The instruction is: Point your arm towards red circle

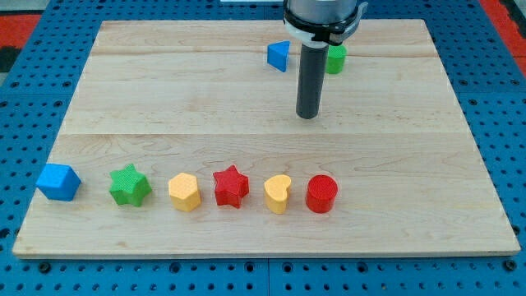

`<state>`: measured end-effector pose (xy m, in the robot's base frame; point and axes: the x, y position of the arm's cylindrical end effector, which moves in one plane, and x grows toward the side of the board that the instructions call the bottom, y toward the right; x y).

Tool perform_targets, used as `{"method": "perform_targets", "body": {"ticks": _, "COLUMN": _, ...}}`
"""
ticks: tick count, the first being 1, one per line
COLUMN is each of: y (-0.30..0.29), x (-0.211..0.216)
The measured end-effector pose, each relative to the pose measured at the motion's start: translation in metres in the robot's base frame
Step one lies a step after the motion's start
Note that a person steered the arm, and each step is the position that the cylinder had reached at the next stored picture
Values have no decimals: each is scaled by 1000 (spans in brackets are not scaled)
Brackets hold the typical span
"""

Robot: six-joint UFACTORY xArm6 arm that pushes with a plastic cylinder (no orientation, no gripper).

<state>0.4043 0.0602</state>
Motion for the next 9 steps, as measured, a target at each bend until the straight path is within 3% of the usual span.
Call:
{"method": "perform_targets", "body": {"ticks": 3, "y": 30, "x": 9}}
{"method": "perform_targets", "body": {"ticks": 7, "y": 69, "x": 138}}
{"method": "perform_targets", "body": {"ticks": 9, "y": 22, "x": 170}}
